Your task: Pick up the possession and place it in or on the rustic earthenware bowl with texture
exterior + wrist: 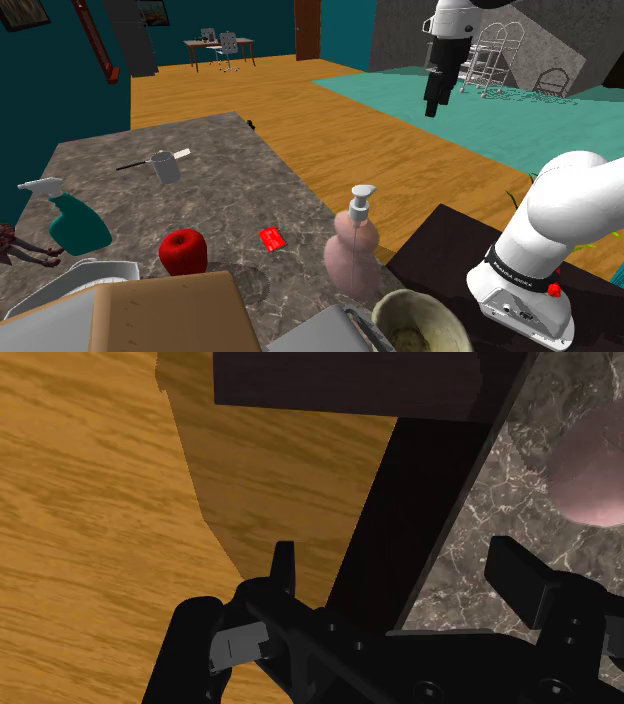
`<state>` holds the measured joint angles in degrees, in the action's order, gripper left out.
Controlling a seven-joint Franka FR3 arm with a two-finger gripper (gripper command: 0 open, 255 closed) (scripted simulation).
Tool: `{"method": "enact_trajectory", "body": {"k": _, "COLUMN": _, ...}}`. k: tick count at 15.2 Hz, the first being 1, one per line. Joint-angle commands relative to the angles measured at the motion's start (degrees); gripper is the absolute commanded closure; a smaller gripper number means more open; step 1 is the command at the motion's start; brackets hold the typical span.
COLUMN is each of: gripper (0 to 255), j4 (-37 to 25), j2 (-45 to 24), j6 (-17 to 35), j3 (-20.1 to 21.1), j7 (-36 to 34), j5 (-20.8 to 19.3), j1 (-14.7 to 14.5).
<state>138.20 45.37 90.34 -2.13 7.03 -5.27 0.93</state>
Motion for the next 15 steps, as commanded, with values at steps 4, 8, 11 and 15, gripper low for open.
{"method": "enact_trajectory", "body": {"k": 4, "gripper": 0, "j4": -0.25, "j2": -4.75, "j6": 2.06, "j3": 2.66, "j7": -4.09, "j5": 2.5, "j1": -0.93}}
{"method": "enact_trajectory", "body": {"k": 8, "gripper": 0, "j4": -1.55, "j2": -11.9, "j6": 4.85, "j3": 5.93, "j7": -9.28, "j5": 5.55, "j1": -2.13}}
{"method": "enact_trajectory", "body": {"k": 11, "gripper": 0, "j4": -3.24, "j2": -17.77, "j6": 6.87, "j3": 8.16, "j7": -12.97, "j5": 7.56, "j1": -2.96}}
{"method": "enact_trajectory", "body": {"k": 15, "gripper": 0, "j4": -6.44, "j2": -26.11, "j6": 9.31, "j3": 10.83, "j7": -17.66, "j5": 9.78, "j1": -3.97}}
